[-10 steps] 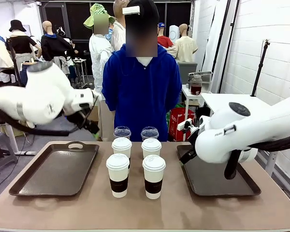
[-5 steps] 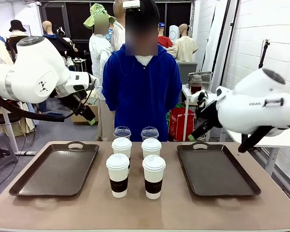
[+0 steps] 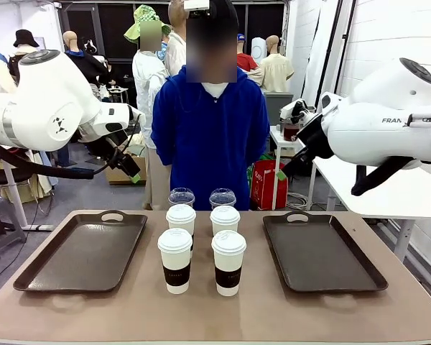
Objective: Distribute the coffee onto the tray.
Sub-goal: Pick up one iced Americano and place it on the right Handle tray.
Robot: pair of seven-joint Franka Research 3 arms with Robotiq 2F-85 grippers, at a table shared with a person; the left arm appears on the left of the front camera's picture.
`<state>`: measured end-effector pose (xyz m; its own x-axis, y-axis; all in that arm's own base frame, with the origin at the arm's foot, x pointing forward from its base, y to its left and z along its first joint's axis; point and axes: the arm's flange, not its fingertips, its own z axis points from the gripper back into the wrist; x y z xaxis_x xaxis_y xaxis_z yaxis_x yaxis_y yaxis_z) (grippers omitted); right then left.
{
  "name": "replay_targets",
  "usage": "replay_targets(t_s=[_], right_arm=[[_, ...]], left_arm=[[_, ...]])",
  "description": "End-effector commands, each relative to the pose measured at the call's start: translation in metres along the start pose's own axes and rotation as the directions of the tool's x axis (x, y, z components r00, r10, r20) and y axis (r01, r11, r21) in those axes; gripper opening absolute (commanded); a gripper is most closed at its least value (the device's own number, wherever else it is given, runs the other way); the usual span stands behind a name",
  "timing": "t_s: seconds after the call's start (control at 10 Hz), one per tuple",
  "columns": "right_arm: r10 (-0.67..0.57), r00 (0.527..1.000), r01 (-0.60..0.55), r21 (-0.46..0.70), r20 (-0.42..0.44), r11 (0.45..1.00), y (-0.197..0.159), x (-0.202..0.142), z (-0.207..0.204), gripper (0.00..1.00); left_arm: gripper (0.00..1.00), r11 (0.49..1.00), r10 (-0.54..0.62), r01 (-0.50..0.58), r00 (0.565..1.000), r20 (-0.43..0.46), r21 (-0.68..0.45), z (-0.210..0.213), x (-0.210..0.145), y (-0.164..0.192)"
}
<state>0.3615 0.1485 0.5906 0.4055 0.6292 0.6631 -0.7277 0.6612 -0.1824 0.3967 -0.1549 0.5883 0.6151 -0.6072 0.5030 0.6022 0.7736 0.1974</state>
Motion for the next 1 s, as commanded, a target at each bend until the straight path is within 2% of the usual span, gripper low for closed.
replay_targets(t_s=[0.0,0.1,0.3,0.7,0.9], right_arm=[[0.019,1.0,-0.019,0.003,-0.014,1.0,-0.006,0.002,-0.003,1.0],[0.028,1.0,-0.028,0.012,0.011,1.0,-0.01,0.002,0.003,1.0],[0.072,0.993,-0.078,0.068,0.09,0.995,-0.022,-0.005,0.022,1.0],[0.11,0.958,-0.166,0.199,0.266,0.966,-0.045,-0.02,0.048,1.0],[0.112,0.95,-0.182,0.226,0.293,0.957,-0.051,-0.022,0.049,1.0]], left_arm=[[1.0,0.999,-0.036,0.036,0.999,0.003,-0.032,0.005,-0.006,0.001],[1.0,0.996,-0.059,0.06,0.998,0.02,-0.062,0.009,-0.007,0.003],[1.0,0.97,-0.148,0.171,0.98,0.136,-0.176,0.022,-0.022,0.012],[1.0,0.927,-0.16,0.256,0.931,0.328,-0.273,0.033,-0.049,0.025],[1.0,0.929,-0.131,0.25,0.912,0.388,-0.274,0.037,-0.06,0.025]])
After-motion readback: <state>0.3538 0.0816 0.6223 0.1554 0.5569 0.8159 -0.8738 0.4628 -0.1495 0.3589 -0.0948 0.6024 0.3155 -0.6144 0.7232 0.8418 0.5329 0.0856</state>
